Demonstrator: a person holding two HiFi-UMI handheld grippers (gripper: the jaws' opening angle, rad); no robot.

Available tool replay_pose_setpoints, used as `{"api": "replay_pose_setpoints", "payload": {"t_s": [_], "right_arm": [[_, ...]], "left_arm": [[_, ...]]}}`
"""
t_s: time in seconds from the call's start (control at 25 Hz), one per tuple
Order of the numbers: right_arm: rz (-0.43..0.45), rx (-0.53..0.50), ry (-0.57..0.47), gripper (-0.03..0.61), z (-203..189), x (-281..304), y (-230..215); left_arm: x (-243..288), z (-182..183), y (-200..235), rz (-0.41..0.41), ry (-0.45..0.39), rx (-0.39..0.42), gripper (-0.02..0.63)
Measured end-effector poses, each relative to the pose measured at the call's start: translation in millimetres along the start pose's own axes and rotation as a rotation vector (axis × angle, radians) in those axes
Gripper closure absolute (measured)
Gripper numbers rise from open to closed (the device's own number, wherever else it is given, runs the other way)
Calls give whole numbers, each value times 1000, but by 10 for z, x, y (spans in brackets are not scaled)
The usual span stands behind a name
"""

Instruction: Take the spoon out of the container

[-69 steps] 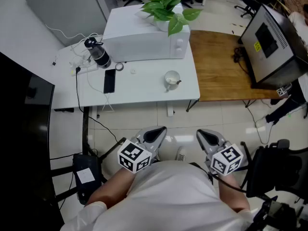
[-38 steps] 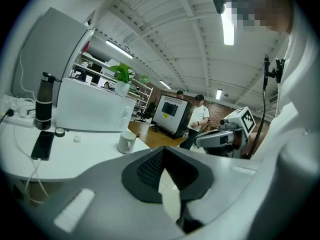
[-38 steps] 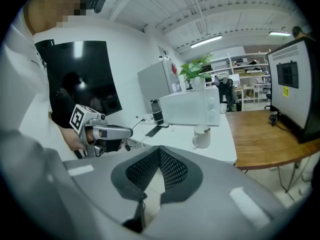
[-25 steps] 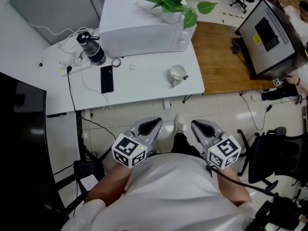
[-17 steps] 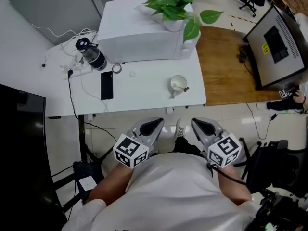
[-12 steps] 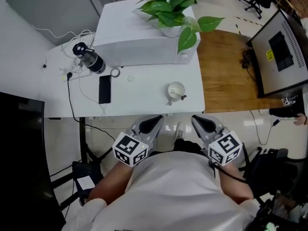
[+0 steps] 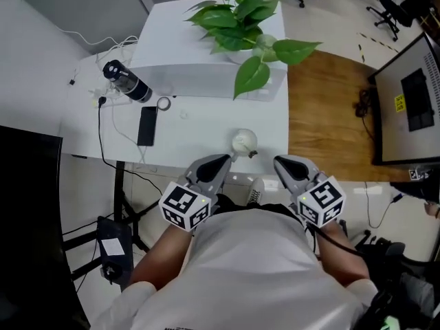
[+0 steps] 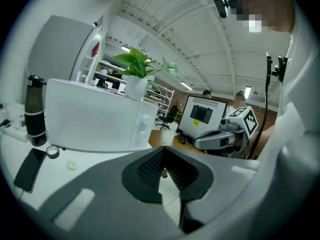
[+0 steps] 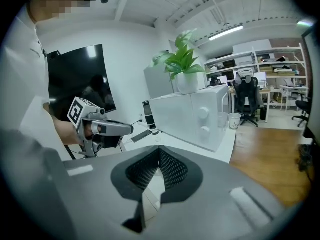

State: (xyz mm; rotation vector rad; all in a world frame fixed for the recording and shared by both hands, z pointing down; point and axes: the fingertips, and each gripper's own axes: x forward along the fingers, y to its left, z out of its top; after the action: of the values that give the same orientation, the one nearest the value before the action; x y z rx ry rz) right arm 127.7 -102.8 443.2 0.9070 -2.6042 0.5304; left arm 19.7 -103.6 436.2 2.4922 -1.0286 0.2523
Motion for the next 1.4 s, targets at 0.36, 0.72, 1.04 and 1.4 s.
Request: {"api": "replay_pose_setpoints", "payload": {"t_s": [0.36,0.72,1.04,1.4], "right_arm": [[14,21,33,537,-95,170,-79],[-60,29,80,483,-126,403,25],[-94,31,100,472,-205,496,43],[-95,-134,198,436,-378,639,58]], "left_arm": [[88,-29,158,9,27,-26,611],[48,-13,380,-74,72,-14,611],[31,-142,474,-105,100,-24,609],[49,-256,499,-119,132,-36,610]]}}
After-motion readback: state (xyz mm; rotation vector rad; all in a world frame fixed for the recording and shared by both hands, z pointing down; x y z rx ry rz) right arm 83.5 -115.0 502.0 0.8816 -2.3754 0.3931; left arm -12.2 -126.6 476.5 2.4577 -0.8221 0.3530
